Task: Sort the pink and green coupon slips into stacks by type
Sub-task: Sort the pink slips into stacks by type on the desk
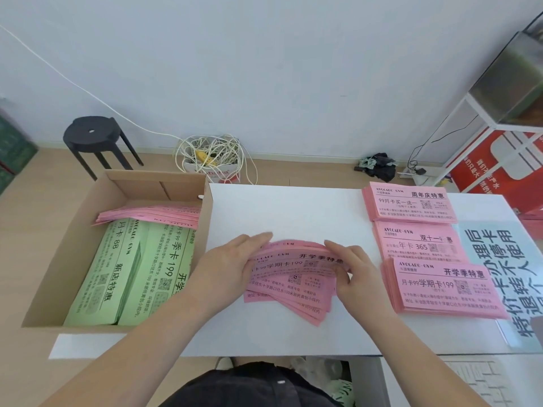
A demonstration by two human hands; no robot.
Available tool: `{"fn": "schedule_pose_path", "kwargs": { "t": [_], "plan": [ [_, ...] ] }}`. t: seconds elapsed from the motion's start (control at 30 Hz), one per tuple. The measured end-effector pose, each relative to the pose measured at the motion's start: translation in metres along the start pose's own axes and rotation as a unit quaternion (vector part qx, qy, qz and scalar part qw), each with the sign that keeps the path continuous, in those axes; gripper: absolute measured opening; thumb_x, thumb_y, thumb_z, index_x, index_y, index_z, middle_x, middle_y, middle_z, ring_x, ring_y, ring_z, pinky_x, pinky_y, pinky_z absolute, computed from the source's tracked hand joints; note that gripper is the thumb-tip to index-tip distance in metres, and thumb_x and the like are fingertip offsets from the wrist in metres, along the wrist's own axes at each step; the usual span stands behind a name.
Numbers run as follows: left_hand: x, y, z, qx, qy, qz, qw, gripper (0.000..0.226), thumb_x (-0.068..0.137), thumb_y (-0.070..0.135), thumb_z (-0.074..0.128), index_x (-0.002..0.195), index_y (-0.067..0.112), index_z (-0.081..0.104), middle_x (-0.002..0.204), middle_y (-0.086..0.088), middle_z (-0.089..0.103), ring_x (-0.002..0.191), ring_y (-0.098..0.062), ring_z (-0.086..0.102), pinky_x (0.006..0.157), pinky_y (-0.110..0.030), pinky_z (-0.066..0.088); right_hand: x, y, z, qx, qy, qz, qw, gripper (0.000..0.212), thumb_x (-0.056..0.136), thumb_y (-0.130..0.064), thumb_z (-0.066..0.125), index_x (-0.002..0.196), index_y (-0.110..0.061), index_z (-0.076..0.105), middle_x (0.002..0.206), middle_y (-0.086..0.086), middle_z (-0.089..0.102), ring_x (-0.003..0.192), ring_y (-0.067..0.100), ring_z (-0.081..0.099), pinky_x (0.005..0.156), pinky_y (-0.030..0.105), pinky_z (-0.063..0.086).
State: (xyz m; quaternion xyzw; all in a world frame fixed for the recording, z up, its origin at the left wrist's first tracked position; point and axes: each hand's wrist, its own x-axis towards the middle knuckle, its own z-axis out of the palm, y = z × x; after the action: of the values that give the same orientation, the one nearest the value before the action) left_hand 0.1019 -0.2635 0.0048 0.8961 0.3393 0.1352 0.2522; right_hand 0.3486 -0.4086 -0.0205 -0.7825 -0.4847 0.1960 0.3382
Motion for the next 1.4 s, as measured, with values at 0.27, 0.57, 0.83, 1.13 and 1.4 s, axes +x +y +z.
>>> {"fn": "schedule_pose_path", "kwargs": {
  "t": [0.27,0.57,0.83,1.13,1.4],
  "plan": [
    [0.020,-0.001,-0.011,-0.004,0.016,-0.008,1.000,0.017,0.095,0.019,0.060,0.099,0.034,0.055,0.093,0.018,0.064,0.083,-0.009,0.060,0.072,-0.039,0.053,0.024,-0.007,-0.015,-0.032,0.008,0.008,0.999,0.039,0.088,0.006,0.054,0.097,-0.029,0.068,0.097,-0.017,0.060,0.088,0.006,0.059,0.074,0.037,0.052],
    [0.108,-0.009,-0.023,0.008,0.012,0.003,1.000,0.021,0.100,0.015,0.055,0.115,0.026,0.063,0.111,0.010,0.066,0.100,-0.017,0.062,0.081,-0.031,0.046,0.101,-0.011,-0.035,-0.085,0.048,-0.007,0.995,0.040,0.087,0.004,0.052,0.103,-0.030,0.065,0.101,-0.014,0.056,0.087,0.016,0.057,0.069,0.039,0.051],
    [0.144,-0.021,0.018,0.091,-0.092,0.032,0.991,0.067,0.101,0.011,0.047,0.158,0.039,0.026,0.129,0.007,0.049,0.095,-0.028,0.064,0.079,-0.045,0.054,0.123,0.025,-0.012,-0.037,0.045,0.062,0.996,0.042,0.090,0.005,0.053,0.118,-0.024,0.065,0.116,-0.011,0.053,0.097,0.003,0.054,0.078,0.013,0.040],
    [0.152,-0.033,0.031,0.016,-0.060,0.052,0.997,0.046,0.100,0.011,0.049,0.142,0.030,0.047,0.124,0.003,0.056,0.101,-0.027,0.063,0.080,-0.044,0.055,0.136,0.019,-0.001,0.132,0.075,0.159,0.976,0.045,0.091,0.002,0.052,0.107,-0.040,0.057,0.108,-0.010,0.064,0.095,0.013,0.064,0.059,0.020,0.047],
    [0.146,-0.037,0.031,-0.042,-0.043,0.001,0.998,0.033,0.100,0.010,0.053,0.128,0.027,0.055,0.120,0.012,0.062,0.100,-0.014,0.060,0.085,-0.033,0.049,0.137,0.019,-0.003,0.134,0.090,0.163,0.973,0.044,0.091,0.002,0.054,0.113,-0.036,0.058,0.111,-0.011,0.059,0.096,0.000,0.058,0.075,0.016,0.047]
  ]
}}
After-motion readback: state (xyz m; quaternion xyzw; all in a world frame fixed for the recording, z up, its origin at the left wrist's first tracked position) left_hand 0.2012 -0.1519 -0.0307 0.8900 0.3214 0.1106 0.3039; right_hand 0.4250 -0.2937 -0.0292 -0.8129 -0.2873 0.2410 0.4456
